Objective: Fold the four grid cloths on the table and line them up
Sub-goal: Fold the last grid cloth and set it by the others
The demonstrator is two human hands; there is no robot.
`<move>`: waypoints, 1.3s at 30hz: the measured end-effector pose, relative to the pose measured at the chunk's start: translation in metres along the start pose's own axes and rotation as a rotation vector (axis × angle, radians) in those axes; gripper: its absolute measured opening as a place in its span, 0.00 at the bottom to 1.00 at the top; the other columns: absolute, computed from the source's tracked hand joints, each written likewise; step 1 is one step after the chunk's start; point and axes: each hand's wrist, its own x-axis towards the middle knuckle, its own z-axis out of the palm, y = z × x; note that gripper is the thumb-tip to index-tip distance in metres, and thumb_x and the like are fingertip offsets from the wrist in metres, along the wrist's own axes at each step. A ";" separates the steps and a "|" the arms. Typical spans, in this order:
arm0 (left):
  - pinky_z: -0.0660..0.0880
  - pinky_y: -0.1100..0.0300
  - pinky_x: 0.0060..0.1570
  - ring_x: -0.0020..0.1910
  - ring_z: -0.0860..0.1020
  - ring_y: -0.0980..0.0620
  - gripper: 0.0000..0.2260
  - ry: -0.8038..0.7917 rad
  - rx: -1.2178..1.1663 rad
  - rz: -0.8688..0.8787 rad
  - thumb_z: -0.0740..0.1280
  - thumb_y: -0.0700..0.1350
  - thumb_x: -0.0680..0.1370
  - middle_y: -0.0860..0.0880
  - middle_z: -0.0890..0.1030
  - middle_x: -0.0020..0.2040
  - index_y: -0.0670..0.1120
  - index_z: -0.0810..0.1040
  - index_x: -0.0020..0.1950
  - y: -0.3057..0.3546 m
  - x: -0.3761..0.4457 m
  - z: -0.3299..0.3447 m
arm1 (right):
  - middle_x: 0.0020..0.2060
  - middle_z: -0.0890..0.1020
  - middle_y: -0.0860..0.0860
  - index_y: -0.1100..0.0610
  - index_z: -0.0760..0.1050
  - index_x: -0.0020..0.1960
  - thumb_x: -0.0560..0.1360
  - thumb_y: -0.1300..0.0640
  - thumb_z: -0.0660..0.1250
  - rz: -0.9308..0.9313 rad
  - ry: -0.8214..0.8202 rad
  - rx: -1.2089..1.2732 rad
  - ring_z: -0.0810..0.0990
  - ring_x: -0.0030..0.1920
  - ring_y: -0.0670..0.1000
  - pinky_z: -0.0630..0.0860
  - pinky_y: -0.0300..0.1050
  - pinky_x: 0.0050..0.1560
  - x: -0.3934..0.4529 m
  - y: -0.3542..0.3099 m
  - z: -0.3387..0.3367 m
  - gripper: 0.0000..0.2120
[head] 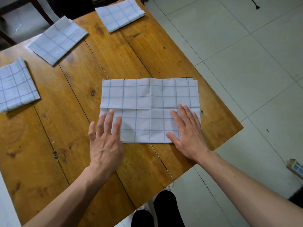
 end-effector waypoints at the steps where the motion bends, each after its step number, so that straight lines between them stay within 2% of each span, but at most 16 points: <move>1: 0.52 0.38 0.75 0.78 0.55 0.41 0.30 -0.005 -0.016 0.008 0.61 0.39 0.70 0.41 0.61 0.78 0.45 0.66 0.73 0.006 0.005 -0.003 | 0.79 0.40 0.50 0.52 0.44 0.80 0.79 0.38 0.54 -0.001 -0.007 0.011 0.34 0.77 0.47 0.39 0.51 0.77 0.002 -0.001 -0.002 0.36; 5: 0.55 0.42 0.76 0.79 0.56 0.43 0.23 -0.020 -0.093 0.066 0.60 0.46 0.78 0.43 0.62 0.79 0.45 0.67 0.74 0.029 0.022 -0.011 | 0.79 0.43 0.49 0.52 0.47 0.80 0.79 0.40 0.58 -0.030 -0.018 0.046 0.35 0.77 0.46 0.38 0.48 0.77 0.008 -0.004 -0.009 0.36; 8: 0.55 0.46 0.76 0.79 0.55 0.44 0.25 -0.046 -0.118 0.146 0.61 0.51 0.81 0.44 0.60 0.80 0.46 0.64 0.77 0.046 0.035 -0.012 | 0.79 0.45 0.49 0.51 0.49 0.80 0.79 0.40 0.59 -0.052 -0.009 0.059 0.37 0.78 0.46 0.41 0.49 0.78 0.013 -0.007 -0.015 0.35; 11: 0.51 0.48 0.77 0.81 0.50 0.46 0.26 -0.090 -0.103 0.210 0.56 0.54 0.83 0.46 0.53 0.82 0.48 0.58 0.80 0.063 0.052 -0.011 | 0.79 0.47 0.49 0.51 0.51 0.79 0.79 0.42 0.60 -0.068 -0.010 0.079 0.39 0.78 0.46 0.40 0.48 0.78 0.024 -0.013 -0.020 0.34; 14: 0.46 0.49 0.79 0.81 0.43 0.48 0.26 -0.141 -0.060 0.280 0.53 0.53 0.84 0.48 0.46 0.82 0.49 0.52 0.81 0.076 0.073 -0.008 | 0.79 0.46 0.49 0.52 0.49 0.80 0.80 0.44 0.58 -0.078 -0.021 0.086 0.38 0.78 0.47 0.39 0.48 0.77 0.041 -0.018 -0.023 0.33; 19: 0.44 0.47 0.79 0.80 0.39 0.49 0.28 -0.205 0.019 0.341 0.50 0.54 0.84 0.50 0.41 0.82 0.50 0.44 0.81 0.075 0.104 0.001 | 0.79 0.41 0.49 0.52 0.43 0.80 0.79 0.43 0.61 -0.078 -0.092 0.053 0.35 0.77 0.47 0.38 0.48 0.77 0.062 -0.014 -0.028 0.38; 24: 0.42 0.46 0.78 0.80 0.36 0.51 0.31 -0.184 -0.025 0.223 0.46 0.64 0.81 0.53 0.38 0.81 0.56 0.40 0.81 0.041 0.113 0.006 | 0.78 0.38 0.47 0.49 0.41 0.80 0.77 0.39 0.63 -0.082 -0.126 0.043 0.33 0.76 0.46 0.36 0.48 0.77 0.065 -0.008 -0.032 0.42; 27: 0.40 0.46 0.78 0.80 0.36 0.50 0.32 -0.170 -0.029 0.103 0.45 0.66 0.80 0.53 0.37 0.81 0.57 0.39 0.81 0.021 0.114 0.005 | 0.78 0.38 0.47 0.48 0.41 0.80 0.73 0.37 0.66 -0.054 -0.126 0.056 0.33 0.77 0.46 0.37 0.49 0.77 0.071 -0.005 -0.036 0.47; 30: 0.41 0.44 0.78 0.80 0.37 0.49 0.32 -0.155 -0.042 0.027 0.45 0.66 0.80 0.51 0.39 0.82 0.57 0.41 0.81 0.005 0.116 0.001 | 0.79 0.39 0.48 0.48 0.44 0.80 0.70 0.35 0.68 -0.034 -0.124 0.073 0.35 0.77 0.47 0.38 0.49 0.77 0.079 -0.003 -0.040 0.49; 32: 0.41 0.44 0.78 0.79 0.35 0.48 0.33 -0.164 -0.038 -0.013 0.44 0.67 0.79 0.51 0.38 0.81 0.57 0.39 0.81 -0.001 0.116 -0.003 | 0.79 0.44 0.48 0.49 0.49 0.79 0.72 0.35 0.67 -0.030 -0.092 0.095 0.39 0.78 0.48 0.41 0.49 0.77 0.083 0.000 -0.044 0.45; 35: 0.41 0.44 0.78 0.80 0.36 0.47 0.33 -0.174 -0.030 -0.042 0.44 0.67 0.79 0.49 0.38 0.81 0.56 0.39 0.81 -0.004 0.117 -0.006 | 0.79 0.54 0.50 0.52 0.58 0.77 0.77 0.43 0.65 -0.013 -0.008 0.127 0.48 0.78 0.49 0.45 0.46 0.76 0.089 0.007 -0.051 0.34; 39: 0.45 0.44 0.78 0.81 0.43 0.45 0.32 -0.132 -0.019 -0.007 0.51 0.63 0.81 0.45 0.48 0.82 0.51 0.50 0.82 0.004 0.119 -0.012 | 0.77 0.60 0.50 0.53 0.62 0.75 0.78 0.53 0.66 0.033 0.043 0.112 0.54 0.77 0.50 0.52 0.48 0.75 0.099 0.020 -0.058 0.28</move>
